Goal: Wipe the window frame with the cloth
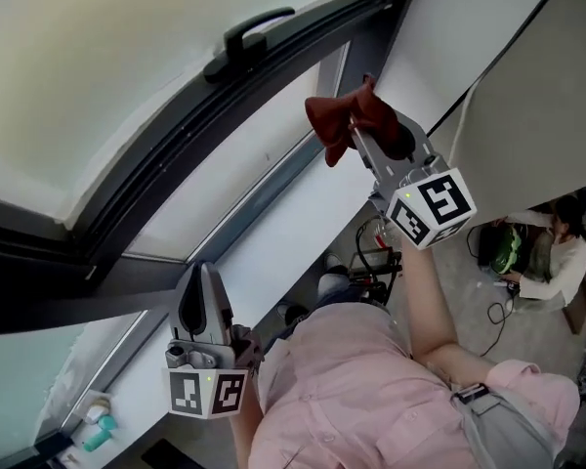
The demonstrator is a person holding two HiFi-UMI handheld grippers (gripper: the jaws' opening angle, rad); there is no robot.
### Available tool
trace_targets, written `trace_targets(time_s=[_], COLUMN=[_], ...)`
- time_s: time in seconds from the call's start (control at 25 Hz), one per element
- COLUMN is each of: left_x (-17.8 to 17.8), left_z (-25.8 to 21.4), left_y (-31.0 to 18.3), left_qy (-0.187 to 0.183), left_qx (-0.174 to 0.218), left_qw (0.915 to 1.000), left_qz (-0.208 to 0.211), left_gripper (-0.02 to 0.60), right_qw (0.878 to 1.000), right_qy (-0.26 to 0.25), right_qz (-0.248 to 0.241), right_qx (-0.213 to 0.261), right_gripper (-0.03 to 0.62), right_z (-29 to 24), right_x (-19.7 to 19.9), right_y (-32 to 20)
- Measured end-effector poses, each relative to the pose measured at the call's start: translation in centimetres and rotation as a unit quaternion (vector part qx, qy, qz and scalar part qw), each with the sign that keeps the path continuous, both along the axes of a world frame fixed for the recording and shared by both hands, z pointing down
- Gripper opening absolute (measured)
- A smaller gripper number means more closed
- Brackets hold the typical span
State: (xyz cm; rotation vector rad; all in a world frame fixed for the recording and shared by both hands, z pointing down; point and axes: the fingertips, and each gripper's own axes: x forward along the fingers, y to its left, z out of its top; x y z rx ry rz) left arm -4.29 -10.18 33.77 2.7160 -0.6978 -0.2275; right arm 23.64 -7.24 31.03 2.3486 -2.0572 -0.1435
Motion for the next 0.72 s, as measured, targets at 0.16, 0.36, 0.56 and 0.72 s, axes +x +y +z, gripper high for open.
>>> trace_targets(time_s=[0.16, 0.36, 0.56, 0.72], left_x=[6.1, 13.3, 17.3, 17.8], left_z=[-0.9, -2.1, -2.5, -1.8], left_y=[0.4, 1.0, 2.0, 3.2], left_qy=[-0.002, 0.009, 0.019, 0.004], left_qx=[0.011, 0.021, 0.03, 0.018], left_qw=[0.9997, 0.9997, 0.9947, 0.9878], left_qz=[0.02, -0.014, -0.096, -0.155], left_gripper=[-0.003, -0.003, -0.003, -0.003], right_qw=[0.998, 0.995, 0.979, 0.969], right_qy=[0.007, 0.026, 0.036, 0.092], right_qz=[-0.005, -0.078, -0.201, -0.225], right_qx=[0.056, 0.049, -0.01, -0.046], right_gripper=[0.075, 0.075, 0.075, 0.075], right_z=[-5.3, -8.6, -7.6, -5.8], right_x=[3.9, 6.9, 5.9, 4.0], right_y=[1.9, -2.5, -11.7, -15.9])
